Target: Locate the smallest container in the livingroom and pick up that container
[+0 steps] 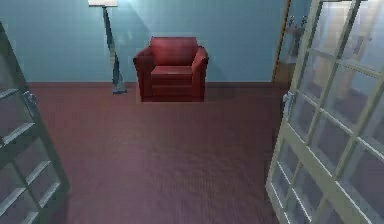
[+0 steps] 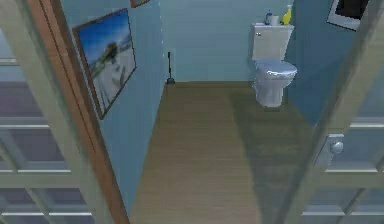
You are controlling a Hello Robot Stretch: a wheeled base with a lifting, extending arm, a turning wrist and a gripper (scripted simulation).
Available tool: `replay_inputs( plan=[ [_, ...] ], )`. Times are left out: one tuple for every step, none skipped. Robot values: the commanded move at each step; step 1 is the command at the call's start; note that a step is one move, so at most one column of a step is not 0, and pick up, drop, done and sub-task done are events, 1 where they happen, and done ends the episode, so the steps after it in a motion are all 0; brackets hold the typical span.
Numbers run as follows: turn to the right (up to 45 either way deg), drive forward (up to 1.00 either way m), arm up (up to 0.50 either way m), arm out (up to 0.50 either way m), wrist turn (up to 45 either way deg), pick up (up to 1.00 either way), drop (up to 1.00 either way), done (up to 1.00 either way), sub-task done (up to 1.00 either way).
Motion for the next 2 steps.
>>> replay_inputs(
  plan=[
    [-6.0, 0.00, 0.00, 0.00, 0.0, 0.00, 0.00, 0.00, 0.00],
    [0.0, 1.00, 0.00, 0.00, 0.0, 0.00, 0.00, 0.00, 0.00]
  ],
)
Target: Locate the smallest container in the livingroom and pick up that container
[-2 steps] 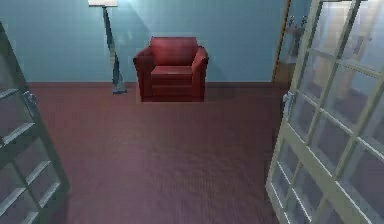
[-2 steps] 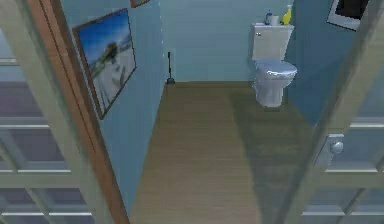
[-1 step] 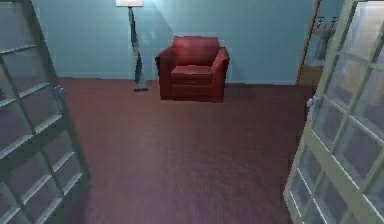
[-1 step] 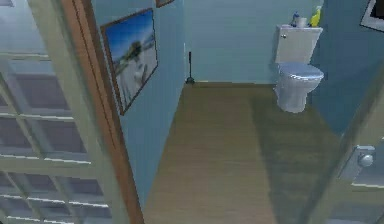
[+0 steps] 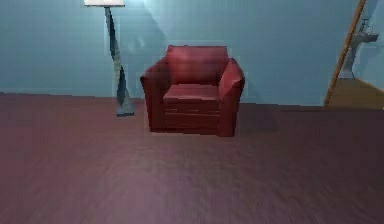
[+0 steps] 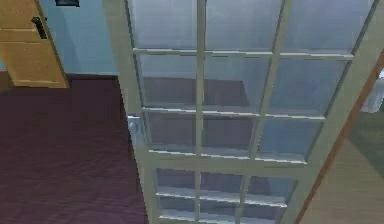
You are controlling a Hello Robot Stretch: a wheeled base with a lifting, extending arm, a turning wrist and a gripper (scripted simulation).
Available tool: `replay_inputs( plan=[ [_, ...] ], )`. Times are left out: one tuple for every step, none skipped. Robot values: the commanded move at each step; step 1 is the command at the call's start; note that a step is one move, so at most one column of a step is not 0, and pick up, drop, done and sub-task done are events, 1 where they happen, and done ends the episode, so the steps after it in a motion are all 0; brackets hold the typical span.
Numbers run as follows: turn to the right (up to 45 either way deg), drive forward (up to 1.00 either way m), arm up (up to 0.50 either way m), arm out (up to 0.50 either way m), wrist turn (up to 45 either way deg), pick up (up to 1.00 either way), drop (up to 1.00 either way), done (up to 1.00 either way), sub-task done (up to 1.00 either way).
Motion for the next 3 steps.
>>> replay_inputs(
  plan=[
    [-33.0, 0.00, 0.00, 0.00, 0.0, 0.00, 0.00, 0.00, 0.00],
    [0.0, 0.05, 0.00, 0.00, 0.0, 0.00, 0.00, 0.00, 0.00],
    [36.0, 0.00, 0.00, 0.00, 0.0, 0.00, 0.00, 0.00, 0.00]
  ],
)
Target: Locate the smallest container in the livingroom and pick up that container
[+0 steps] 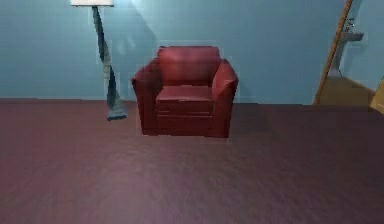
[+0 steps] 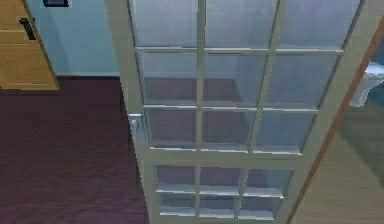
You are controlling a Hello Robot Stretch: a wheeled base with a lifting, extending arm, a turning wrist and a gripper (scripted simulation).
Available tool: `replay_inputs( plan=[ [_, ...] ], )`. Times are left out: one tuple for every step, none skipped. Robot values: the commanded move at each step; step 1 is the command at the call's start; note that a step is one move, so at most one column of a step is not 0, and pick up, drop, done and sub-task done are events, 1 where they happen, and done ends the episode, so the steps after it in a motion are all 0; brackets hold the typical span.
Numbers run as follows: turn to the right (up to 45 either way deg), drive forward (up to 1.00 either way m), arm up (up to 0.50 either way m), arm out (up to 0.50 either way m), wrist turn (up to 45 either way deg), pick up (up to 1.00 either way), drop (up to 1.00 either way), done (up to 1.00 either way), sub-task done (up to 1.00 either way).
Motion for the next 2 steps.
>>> replay_inputs(
  plan=[
    [0.0, 0.45, 0.00, 0.00, 0.0, 0.00, 0.00, 0.00, 0.00],
    [45.0, 0.00, 0.00, 0.00, 0.0, 0.00, 0.00, 0.00, 0.00]
  ],
)
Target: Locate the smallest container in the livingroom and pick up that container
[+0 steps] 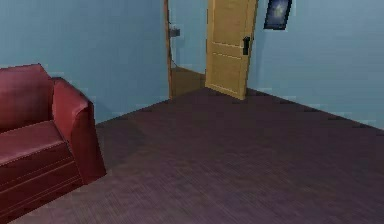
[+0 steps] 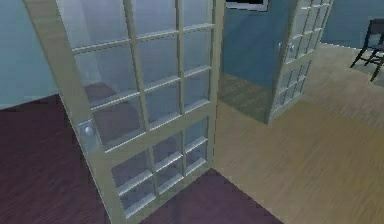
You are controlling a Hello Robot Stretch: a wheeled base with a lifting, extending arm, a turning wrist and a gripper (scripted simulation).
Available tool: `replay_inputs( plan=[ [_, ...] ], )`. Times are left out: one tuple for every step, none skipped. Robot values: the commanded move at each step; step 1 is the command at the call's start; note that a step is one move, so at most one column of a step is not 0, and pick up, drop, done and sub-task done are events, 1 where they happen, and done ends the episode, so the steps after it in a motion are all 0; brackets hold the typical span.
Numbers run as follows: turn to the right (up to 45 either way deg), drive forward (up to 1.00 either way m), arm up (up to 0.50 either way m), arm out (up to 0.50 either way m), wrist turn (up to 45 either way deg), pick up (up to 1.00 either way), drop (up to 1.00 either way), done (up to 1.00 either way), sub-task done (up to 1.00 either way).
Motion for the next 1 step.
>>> replay_inputs(
  plan=[
    [3.0, 0.00, 0.00, 0.00, 0.0, 0.00, 0.00, 0.00, 0.00]
  ],
)
